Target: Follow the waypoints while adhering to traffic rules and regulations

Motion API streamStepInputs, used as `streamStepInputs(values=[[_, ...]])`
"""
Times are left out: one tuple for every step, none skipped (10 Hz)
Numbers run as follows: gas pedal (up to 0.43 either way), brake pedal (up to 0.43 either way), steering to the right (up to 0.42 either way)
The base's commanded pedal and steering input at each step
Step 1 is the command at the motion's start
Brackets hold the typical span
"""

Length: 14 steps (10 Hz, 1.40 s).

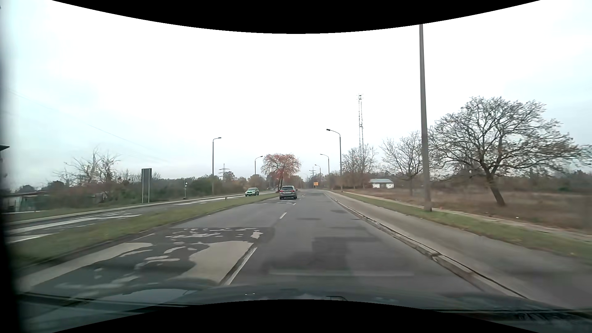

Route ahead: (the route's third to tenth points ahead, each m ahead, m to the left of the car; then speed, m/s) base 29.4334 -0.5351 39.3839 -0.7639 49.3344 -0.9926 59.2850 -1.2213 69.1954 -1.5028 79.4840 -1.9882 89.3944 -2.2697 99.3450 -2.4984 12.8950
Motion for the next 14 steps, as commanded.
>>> streamStepInputs(values=[[0.189, 0.000, -0.004], [0.177, 0.000, -0.004], [0.177, 0.000, -0.001], [0.177, 0.000, 0.001], [0.177, 0.000, 0.002], [0.157, 0.000, 0.002], [0.157, 0.000, 0.002], [0.157, 0.000, 0.002], [0.150, 0.000, 0.002], [0.150, 0.000, 0.002], [0.150, 0.000, 0.003], [0.150, 0.000, 0.005], [0.150, 0.000, 0.006], [0.150, 0.000, 0.006]])
